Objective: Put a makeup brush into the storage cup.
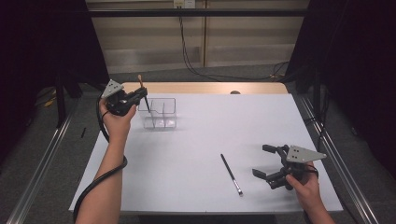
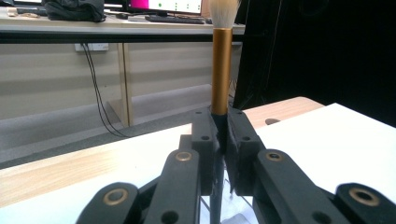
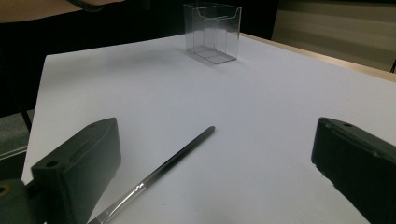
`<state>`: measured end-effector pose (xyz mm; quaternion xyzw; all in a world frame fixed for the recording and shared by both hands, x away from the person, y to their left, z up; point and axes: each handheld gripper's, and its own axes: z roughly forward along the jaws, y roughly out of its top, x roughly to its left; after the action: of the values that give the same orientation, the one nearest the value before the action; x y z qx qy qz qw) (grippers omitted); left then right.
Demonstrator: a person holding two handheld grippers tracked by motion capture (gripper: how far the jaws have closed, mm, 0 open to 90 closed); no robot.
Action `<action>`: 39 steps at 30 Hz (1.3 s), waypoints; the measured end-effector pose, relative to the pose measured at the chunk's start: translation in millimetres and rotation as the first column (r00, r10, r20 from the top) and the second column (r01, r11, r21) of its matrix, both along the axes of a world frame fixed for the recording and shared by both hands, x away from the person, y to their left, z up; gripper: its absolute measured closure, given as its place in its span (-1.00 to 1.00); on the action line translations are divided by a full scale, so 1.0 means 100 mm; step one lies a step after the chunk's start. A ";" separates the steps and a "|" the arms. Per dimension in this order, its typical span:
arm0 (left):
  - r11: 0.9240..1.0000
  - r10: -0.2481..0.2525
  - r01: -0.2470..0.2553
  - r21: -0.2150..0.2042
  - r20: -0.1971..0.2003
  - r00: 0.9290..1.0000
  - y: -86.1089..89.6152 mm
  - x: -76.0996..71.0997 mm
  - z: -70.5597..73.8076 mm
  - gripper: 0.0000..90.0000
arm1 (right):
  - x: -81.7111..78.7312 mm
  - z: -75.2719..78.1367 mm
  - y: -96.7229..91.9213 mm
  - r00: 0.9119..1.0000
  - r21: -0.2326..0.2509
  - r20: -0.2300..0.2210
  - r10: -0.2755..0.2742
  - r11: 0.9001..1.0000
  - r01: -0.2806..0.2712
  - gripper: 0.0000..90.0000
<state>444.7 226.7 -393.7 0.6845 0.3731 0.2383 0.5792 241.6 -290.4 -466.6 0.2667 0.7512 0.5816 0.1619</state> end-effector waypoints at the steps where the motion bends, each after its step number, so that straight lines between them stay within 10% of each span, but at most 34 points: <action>1: 1.000 0.000 0.000 -0.001 0.000 1.000 0.00 0.00 0.00 0.85 | 0.00 0.00 0.00 1.000 0.001 0.000 0.002 1.000 -0.002 -0.98; 12: 1.000 -0.010 0.010 -0.019 -0.020 1.000 0.00 -0.02 -0.03 0.81 | 0.00 0.00 0.00 1.000 0.002 0.000 0.001 1.000 -0.001 -0.98; 24: 0.999 -0.004 0.001 -0.044 -0.077 0.997 0.02 -0.07 -0.12 -0.27 | 0.00 0.00 0.01 1.000 -0.001 -0.001 0.003 1.000 -0.003 -0.98; 39: 0.998 -0.062 0.059 -0.036 -0.063 0.996 -0.01 -0.29 -0.22 -0.77 | 0.01 0.00 0.04 1.000 -0.007 -0.001 0.006 1.000 -0.006 -0.98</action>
<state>415.8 225.3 -415.9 0.6927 0.3747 0.1920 0.5856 242.8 -286.5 -466.3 0.2641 0.7541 0.5794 0.1608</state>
